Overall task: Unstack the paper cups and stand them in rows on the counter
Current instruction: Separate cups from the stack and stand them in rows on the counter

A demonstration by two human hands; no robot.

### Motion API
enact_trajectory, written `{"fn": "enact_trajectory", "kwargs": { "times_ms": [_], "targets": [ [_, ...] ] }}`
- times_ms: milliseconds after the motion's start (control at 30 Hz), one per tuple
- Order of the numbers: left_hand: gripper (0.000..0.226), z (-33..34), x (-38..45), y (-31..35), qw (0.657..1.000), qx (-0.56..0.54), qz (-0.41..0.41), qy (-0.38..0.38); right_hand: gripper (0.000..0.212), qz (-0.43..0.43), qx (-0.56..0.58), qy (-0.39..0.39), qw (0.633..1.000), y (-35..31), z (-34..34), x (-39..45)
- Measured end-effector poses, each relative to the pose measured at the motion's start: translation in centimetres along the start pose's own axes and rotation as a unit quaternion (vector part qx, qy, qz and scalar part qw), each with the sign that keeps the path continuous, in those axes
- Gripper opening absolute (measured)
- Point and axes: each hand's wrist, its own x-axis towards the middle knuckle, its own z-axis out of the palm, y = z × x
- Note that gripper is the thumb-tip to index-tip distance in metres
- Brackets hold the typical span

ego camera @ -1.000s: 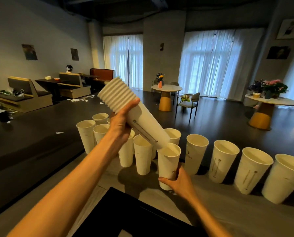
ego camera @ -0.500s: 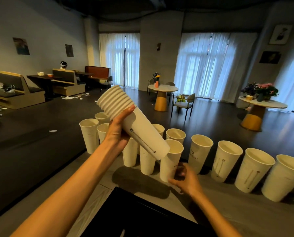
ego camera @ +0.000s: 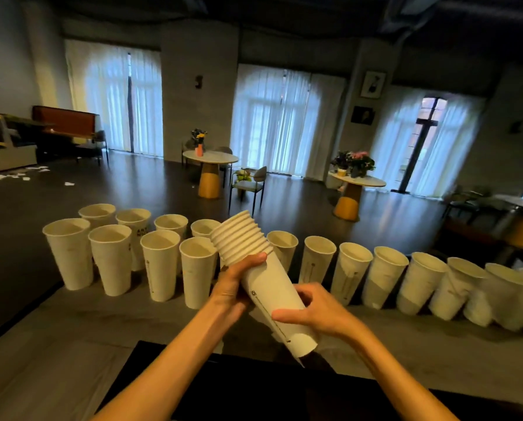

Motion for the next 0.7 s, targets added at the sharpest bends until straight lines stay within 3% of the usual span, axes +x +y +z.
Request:
{"fn": "enact_trajectory", "kwargs": {
  "times_ms": [133,233,333,433,500,567,700],
  "targets": [
    [0.094,1.1,-0.7,-0.6,0.999,-0.004,0.025,0.03,0.064,-0.013,-0.058,0.052,0.997,0.7,0.0,-0.9],
    [0.08,1.5,-1.1,-0.3,0.996,-0.024,0.063,0.052,0.082,-0.033,-0.116,0.128,0.984,2.2,0.3,-1.2],
    [0.072,1.6,-1.1,1.9,0.99,-0.058,0.112,0.066,0.083,-0.017,-0.087,0.122,0.989,4.9,0.6,-0.7],
    [0.047,1.0,-1.2,5.0,0.977,-0.135,0.143,0.078,0.091,0.022,-0.006,0.11,0.994,7.0,1.1,1.0],
    [0.041,0.3,-0.9,6.4,0.967,-0.167,0.17,0.09,0.095,0.038,0.028,0.124,0.991,7.4,1.5,2.7],
    [0.056,-0.7,-0.4,6.9,0.958,-0.182,0.187,0.116,0.095,0.05,0.063,0.133,0.988,7.5,1.7,4.4],
    [0.114,-2.5,0.0,6.9,0.956,-0.195,0.182,0.125,0.089,0.067,0.076,0.14,0.985,7.8,2.5,7.3]
  ]
}}
